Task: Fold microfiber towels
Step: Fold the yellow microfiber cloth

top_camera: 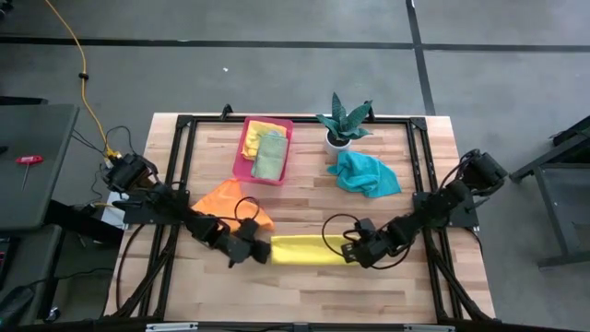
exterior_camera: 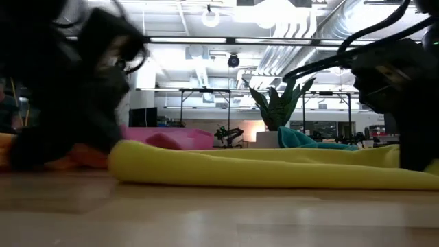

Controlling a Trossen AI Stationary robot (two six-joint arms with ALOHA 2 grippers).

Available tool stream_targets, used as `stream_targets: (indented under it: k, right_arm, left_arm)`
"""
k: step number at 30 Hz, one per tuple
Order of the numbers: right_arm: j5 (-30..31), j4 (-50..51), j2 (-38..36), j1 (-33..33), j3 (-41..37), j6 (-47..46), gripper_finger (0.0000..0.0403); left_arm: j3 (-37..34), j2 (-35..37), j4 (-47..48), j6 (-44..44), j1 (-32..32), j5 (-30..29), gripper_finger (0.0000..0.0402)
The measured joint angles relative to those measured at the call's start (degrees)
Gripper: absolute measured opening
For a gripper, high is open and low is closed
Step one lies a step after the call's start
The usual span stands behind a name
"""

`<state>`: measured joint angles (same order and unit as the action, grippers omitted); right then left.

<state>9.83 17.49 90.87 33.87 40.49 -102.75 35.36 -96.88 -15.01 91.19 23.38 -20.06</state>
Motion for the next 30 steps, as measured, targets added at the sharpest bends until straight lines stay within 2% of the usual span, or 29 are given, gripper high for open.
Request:
stream_targets:
  k: [3, 8, 17, 23, 30]
  right_arm:
    - [-0.7, 4.0, -1.3, 1.2, 0.0, -0.7, 0.0014]
    - [-1.5, 16.4, -6.7, 4.5, -0.2, -4.0, 0.0005]
    - [-7.0, 37.4, -18.6, 11.0, -0.2, -10.7, 0.0002]
    - [-6.9, 38.3, -23.1, 12.0, -0.2, -14.7, 0.0001]
    - [-3.5, 32.7, -23.4, 11.9, -0.2, -15.7, 0.0]
  left_arm:
    - [3.3, -1.7, 0.7, -3.4, -1.9, 0.0, 0.0]
    - [7.7, -5.8, 0.1, -6.9, -4.1, 2.6, 0.0]
    - [8.3, -6.9, -6.2, -7.4, -4.4, 0.5, 0.0]
    - [10.9, -6.9, -6.2, -9.2, -4.4, -1.2, 0.0]
    - [19.8, -8.1, -0.5, -16.8, -5.5, -1.7, 0.0]
